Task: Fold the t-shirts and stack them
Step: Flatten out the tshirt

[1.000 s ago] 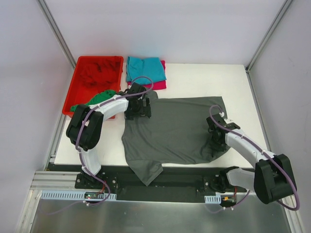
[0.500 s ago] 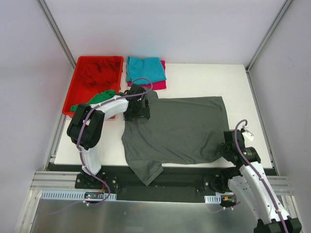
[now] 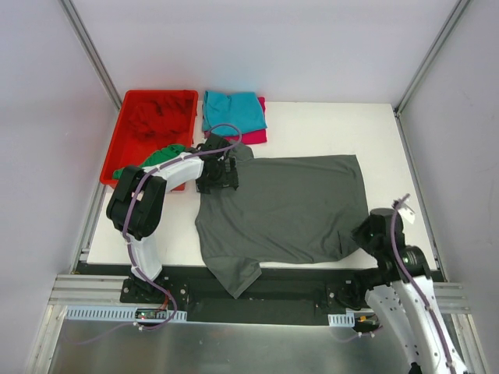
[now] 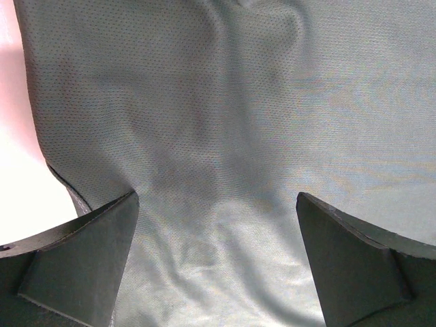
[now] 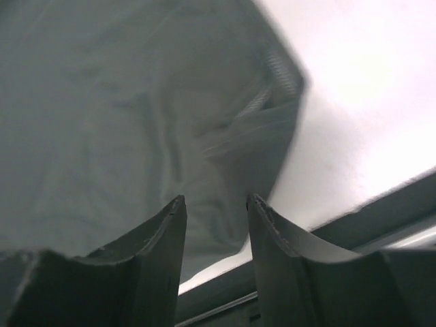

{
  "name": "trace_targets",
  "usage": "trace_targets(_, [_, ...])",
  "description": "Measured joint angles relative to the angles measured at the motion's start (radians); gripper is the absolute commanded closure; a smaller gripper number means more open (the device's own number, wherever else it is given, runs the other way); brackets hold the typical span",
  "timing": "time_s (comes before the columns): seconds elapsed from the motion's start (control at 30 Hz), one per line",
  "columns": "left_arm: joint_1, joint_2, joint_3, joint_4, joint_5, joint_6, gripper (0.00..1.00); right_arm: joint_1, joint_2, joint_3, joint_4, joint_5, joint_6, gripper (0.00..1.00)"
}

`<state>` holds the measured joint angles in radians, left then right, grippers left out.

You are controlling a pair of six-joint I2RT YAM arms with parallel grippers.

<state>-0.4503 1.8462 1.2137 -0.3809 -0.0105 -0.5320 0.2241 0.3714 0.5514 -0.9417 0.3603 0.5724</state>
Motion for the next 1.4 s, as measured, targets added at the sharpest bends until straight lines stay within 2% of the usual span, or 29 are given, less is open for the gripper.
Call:
trace_targets(0.07, [0.0, 0.0, 0.0, 0.0, 0.002, 0.0, 0.01, 0.003, 0.095, 0.0, 0.089, -0.113, -0.047, 0.7])
trace_targets(0.17, [0.0, 0.0, 0.0, 0.001, 0.003, 0.0, 0.01, 0.073, 0.305, -0.003, 0.238, -0.223, -0.076, 0.73])
trace_targets(0.33, [0.0, 0.0, 0.0, 0.002, 0.003, 0.0, 0.01, 0.195, 0.606, 0.014, 0.281, -0.179, -0.071, 0.76])
trace_targets(0.47, [0.0, 0.0, 0.0, 0.002, 0.002, 0.0, 0.01, 0.19, 0.678, 0.003, 0.272, -0.091, -0.019, 0.74])
trace_targets(0.57, [0.0, 0.0, -0.001, 0.002, 0.002, 0.0, 0.01, 0.12, 0.661, -0.039, 0.275, -0.045, 0.011, 0.72])
trace_targets(0.67, [0.002, 0.0, -0.003, 0.002, 0.002, 0.0, 0.01, 0.009, 0.612, -0.093, 0.27, -0.02, 0.022, 0.65])
trace_targets(0.7, [0.006, 0.0, -0.003, 0.002, 0.002, 0.0, 0.01, -0.021, 0.581, -0.104, 0.264, -0.012, 0.026, 0.59])
trace_targets(0.83, [0.013, 0.0, -0.006, 0.004, 0.003, -0.002, 0.01, -0.105, 0.428, -0.128, 0.208, 0.037, 0.062, 0.56])
trace_targets(0.87, [0.014, 0.0, -0.007, 0.004, 0.002, -0.002, 0.01, -0.119, 0.37, -0.132, 0.188, 0.056, 0.078, 0.52])
trace_targets(1.0, [0.026, 0.0, -0.008, 0.007, 0.003, -0.003, 0.01, -0.137, 0.165, -0.137, 0.118, 0.124, 0.141, 0.52])
trace_targets(1.07, [0.03, 0.0, -0.01, 0.01, 0.002, -0.004, 0.01, -0.143, 0.063, -0.137, 0.07, 0.165, 0.167, 0.44])
trace_targets(1.1, [0.032, 0.0, -0.01, 0.01, 0.003, -0.004, 0.01, -0.144, 0.044, -0.136, 0.059, 0.173, 0.171, 0.36])
trace_targets(1.2, [0.034, -0.001, -0.01, 0.011, 0.003, -0.004, 0.01, -0.146, -0.015, -0.131, 0.039, 0.175, 0.136, 0.01])
trace_targets(1.33, [0.034, -0.006, -0.015, 0.015, 0.003, -0.003, 0.01, -0.148, -0.018, -0.082, 0.04, 0.157, 0.047, 0.04])
trace_targets(1.4, [0.034, -0.01, -0.019, 0.016, 0.006, -0.003, 0.01, -0.148, -0.014, -0.068, 0.093, 0.091, -0.009, 0.04])
